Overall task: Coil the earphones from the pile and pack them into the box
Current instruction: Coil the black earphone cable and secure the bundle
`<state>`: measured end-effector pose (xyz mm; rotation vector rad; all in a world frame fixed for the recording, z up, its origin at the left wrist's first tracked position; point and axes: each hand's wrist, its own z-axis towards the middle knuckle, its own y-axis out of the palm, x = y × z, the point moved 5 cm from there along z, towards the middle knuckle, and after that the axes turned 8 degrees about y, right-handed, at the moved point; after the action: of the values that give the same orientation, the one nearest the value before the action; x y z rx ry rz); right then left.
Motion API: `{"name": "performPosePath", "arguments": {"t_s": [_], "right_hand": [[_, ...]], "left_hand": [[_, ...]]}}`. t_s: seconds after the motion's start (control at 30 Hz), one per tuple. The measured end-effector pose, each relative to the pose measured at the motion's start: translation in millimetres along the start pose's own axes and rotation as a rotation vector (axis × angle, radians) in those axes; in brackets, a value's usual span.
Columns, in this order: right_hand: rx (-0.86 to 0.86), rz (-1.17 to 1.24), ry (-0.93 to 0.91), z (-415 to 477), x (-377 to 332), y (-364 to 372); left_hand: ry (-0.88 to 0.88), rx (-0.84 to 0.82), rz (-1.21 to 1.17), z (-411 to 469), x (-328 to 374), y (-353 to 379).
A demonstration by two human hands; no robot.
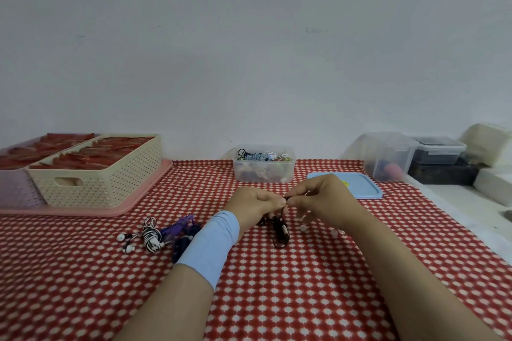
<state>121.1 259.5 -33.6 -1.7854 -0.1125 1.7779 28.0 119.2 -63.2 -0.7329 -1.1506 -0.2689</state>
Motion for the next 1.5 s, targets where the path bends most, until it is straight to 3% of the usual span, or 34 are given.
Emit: {"name": "performPosePath", "arguments": {"t_s": [0.17, 0.4, 0.7, 1.0, 1.2, 1.5], "right_hand": [[0.072, -0.185, -0.085, 3.7, -3.3, -0.3], [0.081, 0.042, -0.066, -0.3, -7.0, -0.7], [0.012, 0.1, -0.025, 0.2, -3.5, 1.4], [-0.214, 0.383, 0.153, -0.9, 8.8, 5.1], [-0.298, 0.412, 0.193, -1.3, 10.6, 6.7], [-0.301, 0.52, 0.086, -1.1, 5.5, 6.4]], "left_hand": [[0.013, -0.008, 0.029, -0.7, 1.9, 1.7], [-0.028, 0.021, -0.129, -1.4, -2.7, 0.8], [-0.003, -0.043, -0.174, -0.8, -9.4, -1.5], [0.007, -0.135, -0.382, -8.0, 0.2, 4.7], [0.021, -0.16, -0.451, -9.2, 1.9, 8.1], [-0.017, -0.21, -0.68, -12.6, 9.7, 16.9]]}}
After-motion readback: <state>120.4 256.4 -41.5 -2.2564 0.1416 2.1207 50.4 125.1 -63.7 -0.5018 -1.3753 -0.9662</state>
